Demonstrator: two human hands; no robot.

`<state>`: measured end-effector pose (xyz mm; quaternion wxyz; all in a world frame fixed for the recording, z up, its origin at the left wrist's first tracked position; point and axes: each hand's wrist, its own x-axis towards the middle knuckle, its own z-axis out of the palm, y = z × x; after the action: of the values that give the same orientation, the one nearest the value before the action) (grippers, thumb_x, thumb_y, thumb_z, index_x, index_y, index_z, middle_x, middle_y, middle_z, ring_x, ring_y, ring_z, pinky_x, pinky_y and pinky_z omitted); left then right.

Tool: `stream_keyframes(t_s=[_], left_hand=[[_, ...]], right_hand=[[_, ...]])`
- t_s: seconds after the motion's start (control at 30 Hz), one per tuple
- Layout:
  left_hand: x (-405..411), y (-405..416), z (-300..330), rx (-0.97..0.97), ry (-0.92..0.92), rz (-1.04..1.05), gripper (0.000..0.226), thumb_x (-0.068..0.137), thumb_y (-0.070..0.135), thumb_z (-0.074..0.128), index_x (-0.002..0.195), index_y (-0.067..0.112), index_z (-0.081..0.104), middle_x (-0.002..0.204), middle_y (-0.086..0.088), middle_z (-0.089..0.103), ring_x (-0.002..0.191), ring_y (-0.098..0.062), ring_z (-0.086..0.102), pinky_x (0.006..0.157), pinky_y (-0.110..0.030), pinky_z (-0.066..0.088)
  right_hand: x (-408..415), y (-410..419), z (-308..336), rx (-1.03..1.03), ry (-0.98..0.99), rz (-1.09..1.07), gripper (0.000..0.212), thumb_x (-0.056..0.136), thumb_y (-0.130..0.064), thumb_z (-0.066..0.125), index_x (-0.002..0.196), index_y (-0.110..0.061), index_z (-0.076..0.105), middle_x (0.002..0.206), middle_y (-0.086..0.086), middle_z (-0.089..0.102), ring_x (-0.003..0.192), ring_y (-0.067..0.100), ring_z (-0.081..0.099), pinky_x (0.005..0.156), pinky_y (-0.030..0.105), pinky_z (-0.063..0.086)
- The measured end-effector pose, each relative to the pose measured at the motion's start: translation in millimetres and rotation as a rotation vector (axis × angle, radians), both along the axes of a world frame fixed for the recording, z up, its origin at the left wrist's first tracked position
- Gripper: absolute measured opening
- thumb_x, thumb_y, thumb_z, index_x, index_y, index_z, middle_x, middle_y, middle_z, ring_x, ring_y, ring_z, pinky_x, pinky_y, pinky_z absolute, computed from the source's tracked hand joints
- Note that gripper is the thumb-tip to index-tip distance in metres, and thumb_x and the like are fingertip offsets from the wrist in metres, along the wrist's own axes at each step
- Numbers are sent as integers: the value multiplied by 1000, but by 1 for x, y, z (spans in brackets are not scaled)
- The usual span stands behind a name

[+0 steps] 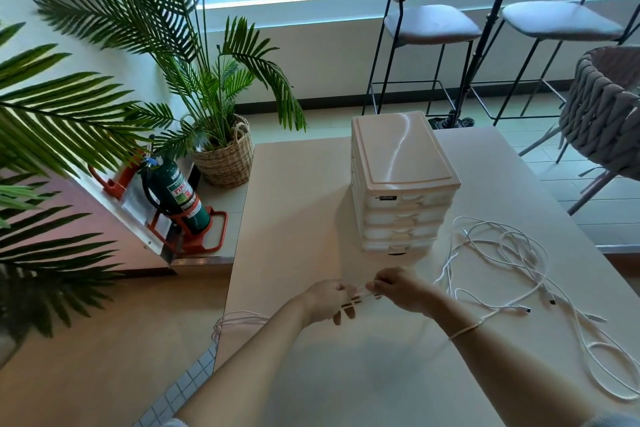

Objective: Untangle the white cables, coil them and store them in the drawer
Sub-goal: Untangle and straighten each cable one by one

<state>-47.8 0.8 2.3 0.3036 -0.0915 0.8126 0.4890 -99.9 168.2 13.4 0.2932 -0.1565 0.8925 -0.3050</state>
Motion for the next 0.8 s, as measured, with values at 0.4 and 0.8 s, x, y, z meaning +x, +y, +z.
stream_keyframes(t_s=[0.4, 0.8], left_hand=[[0, 9, 8, -188, 149, -159, 29, 100, 23, 39, 113, 10, 61, 85, 0, 55, 81, -10, 44, 61, -15, 35], [7, 0, -3, 39, -12, -16, 25, 99, 23, 43, 75, 23, 46, 64, 4, 46, 59, -7, 37, 57, -20, 30]], right_hand=[[7, -16, 12, 137, -203, 128, 36, 97, -38, 36, 74, -19, 54, 57, 0, 51, 38, 11, 41, 43, 23, 33], [11, -21, 4, 47, -105, 80, 33, 97, -23, 42, 65, -22, 52, 66, -9, 47, 64, 9, 44, 55, 17, 32]])
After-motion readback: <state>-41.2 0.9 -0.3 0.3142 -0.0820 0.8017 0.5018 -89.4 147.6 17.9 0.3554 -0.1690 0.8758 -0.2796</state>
